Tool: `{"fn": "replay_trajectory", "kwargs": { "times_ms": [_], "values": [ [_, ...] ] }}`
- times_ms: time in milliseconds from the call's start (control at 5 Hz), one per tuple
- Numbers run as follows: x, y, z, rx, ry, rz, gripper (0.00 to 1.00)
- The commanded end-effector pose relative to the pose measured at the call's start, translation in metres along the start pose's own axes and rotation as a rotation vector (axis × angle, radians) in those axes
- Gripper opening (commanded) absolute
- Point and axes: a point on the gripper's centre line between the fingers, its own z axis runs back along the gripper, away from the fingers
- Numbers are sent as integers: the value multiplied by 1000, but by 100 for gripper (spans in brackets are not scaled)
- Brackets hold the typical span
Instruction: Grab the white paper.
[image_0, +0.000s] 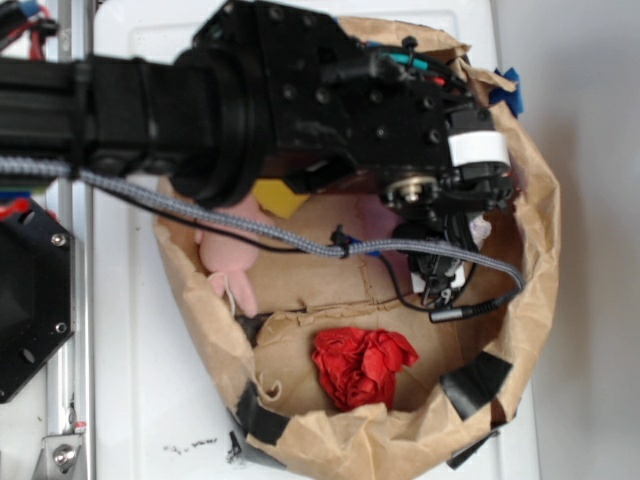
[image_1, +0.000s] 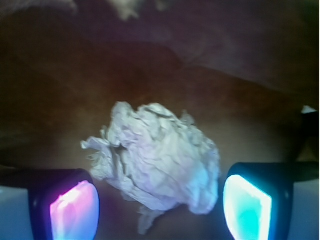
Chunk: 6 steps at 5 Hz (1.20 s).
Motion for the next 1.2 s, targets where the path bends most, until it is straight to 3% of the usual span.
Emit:
{"fn": "replay_trajectory", "kwargs": {
  "times_ms": [0,400,600,1000],
  "values": [
    [18,-9,11,-18,-105,-47,100],
    [24,-12,-7,35,-101,-43,100],
    [24,-11,-14,48,-86,-32,0],
    [19,-9,-13,58,-84,-39,0]
  ]
}}
